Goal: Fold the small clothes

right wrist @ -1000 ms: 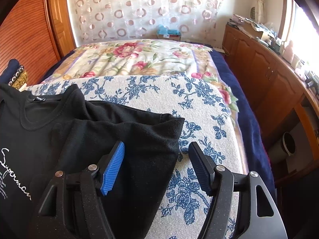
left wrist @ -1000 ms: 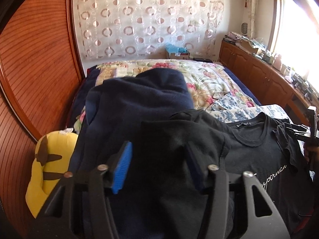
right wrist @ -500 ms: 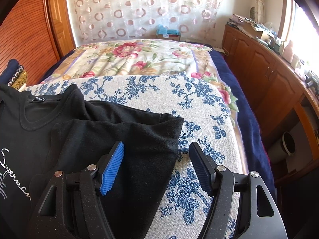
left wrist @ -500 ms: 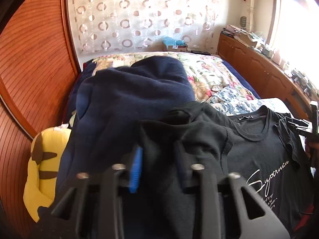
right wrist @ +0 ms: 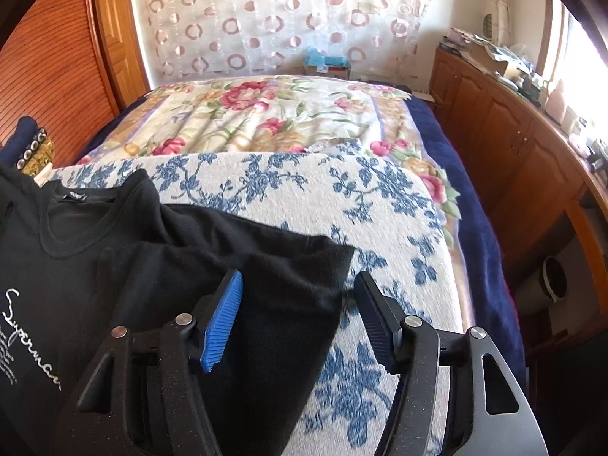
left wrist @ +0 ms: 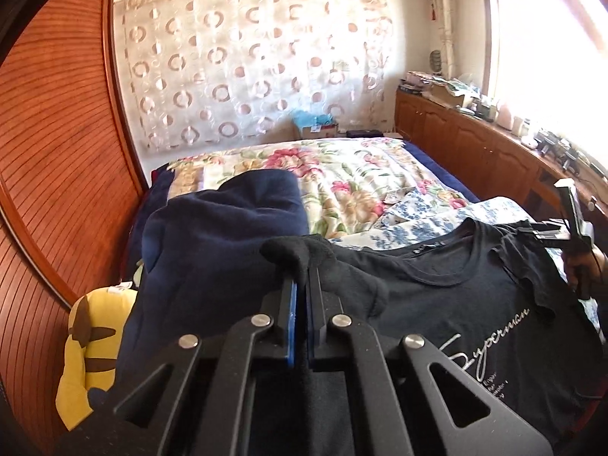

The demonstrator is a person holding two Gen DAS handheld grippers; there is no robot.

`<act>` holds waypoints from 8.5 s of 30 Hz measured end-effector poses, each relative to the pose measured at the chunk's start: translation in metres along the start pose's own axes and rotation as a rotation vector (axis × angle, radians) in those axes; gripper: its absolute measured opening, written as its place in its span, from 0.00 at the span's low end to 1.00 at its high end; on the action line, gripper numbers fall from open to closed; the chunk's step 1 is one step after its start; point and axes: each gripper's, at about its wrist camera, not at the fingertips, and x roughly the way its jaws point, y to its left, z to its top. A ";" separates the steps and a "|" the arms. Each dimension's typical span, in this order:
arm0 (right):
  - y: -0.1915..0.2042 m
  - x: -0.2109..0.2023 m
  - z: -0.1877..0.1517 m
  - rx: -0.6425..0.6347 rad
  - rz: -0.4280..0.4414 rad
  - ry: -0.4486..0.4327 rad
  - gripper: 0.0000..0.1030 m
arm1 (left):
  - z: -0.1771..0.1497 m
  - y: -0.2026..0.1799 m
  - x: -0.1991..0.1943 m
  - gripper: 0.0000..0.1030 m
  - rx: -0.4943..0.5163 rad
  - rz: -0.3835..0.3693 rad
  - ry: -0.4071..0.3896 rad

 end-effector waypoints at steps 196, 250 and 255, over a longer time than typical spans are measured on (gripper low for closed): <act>-0.015 -0.130 -0.136 0.057 0.034 -0.028 0.42 | -0.125 -0.075 -0.002 0.56 0.009 -0.129 0.132; 0.006 -0.115 -0.106 0.143 0.091 -0.060 0.49 | -0.136 -0.085 0.024 0.77 0.052 -0.111 0.229; 0.004 -0.089 -0.091 0.166 0.070 -0.024 0.49 | -0.136 -0.084 0.024 0.77 0.044 -0.100 0.227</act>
